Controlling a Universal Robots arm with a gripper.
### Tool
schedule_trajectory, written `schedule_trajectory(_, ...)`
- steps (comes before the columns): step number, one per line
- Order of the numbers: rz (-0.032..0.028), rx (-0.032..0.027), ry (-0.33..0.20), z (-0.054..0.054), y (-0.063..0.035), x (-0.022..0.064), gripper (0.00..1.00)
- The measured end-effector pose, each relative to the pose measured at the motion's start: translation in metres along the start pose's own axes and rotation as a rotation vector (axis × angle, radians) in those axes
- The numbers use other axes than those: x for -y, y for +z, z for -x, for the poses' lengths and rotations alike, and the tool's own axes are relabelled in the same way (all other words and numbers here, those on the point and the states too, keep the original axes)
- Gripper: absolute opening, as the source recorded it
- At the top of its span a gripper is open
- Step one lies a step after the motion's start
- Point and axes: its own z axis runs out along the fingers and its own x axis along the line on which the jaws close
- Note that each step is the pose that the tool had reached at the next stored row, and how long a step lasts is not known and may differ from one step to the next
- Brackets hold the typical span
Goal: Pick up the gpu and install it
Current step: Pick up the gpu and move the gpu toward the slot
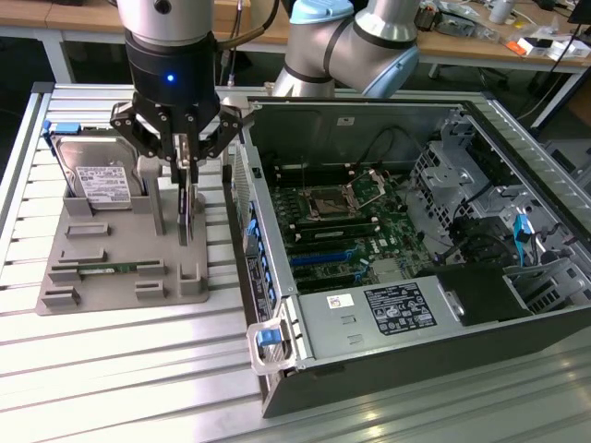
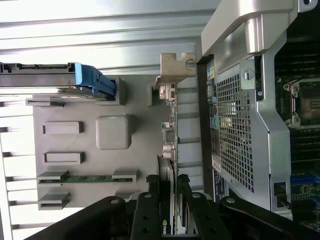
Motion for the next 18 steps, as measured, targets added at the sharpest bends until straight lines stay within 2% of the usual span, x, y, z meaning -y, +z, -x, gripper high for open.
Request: schedule_trajectory(18,0.0,0.0,0.0,0.0004,-0.0073,0.0,0.25)
